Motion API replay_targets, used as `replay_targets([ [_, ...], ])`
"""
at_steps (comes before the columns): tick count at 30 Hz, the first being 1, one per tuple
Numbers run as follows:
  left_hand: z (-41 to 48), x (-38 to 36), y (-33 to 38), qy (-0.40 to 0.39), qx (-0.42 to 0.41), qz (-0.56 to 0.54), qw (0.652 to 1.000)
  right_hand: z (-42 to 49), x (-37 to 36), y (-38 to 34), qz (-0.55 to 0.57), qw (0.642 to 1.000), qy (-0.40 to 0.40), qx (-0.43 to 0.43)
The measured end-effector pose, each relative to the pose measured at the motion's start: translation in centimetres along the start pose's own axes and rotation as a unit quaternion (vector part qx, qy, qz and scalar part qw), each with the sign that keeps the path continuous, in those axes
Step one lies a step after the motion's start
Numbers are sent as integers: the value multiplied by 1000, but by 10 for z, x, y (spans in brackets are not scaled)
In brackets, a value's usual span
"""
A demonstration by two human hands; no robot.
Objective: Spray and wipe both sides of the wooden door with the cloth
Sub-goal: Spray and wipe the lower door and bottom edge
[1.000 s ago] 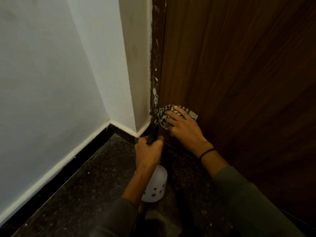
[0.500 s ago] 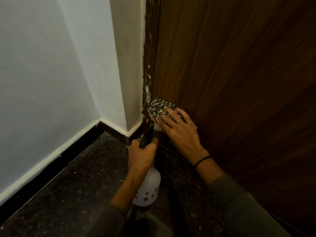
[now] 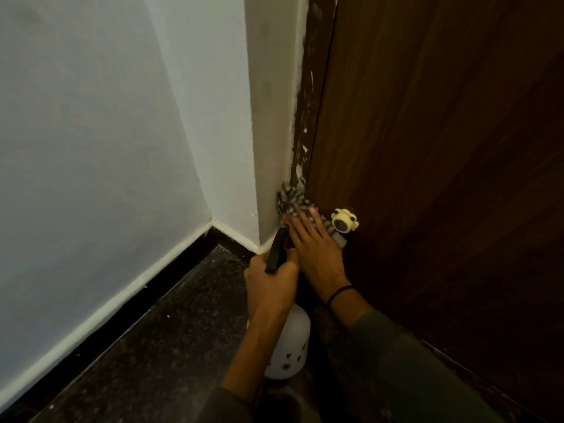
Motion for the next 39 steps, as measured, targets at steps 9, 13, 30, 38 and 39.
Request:
replay_targets([
  [9, 1, 2, -2, -19, 15, 4, 1000, -71, -66, -9, -2, 964, -166, 209],
  [13, -1, -1, -1, -20, 21, -9, 1000, -74, -51, 3, 18, 974, -118, 194],
  [30, -5, 10, 7, -9, -11, 35, 999, 9, 65, 33, 45, 996, 52, -56],
  [38, -10, -7, 7, -22, 10, -7, 1000, -40, 92, 128, 35, 967, 200, -156],
  [39, -10, -8, 6, -23, 7, -7, 1000, -50, 83, 127, 28, 970, 204, -128],
])
Point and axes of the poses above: each hand's wrist, its own z-axis towards the middle knuckle, its own x-axis out of the back of the hand, y = z × x, the point moved 5 cm from there along z, towards the middle knuckle, and after that the axes turned 13 degrees about -z, right-handed, at the moved point
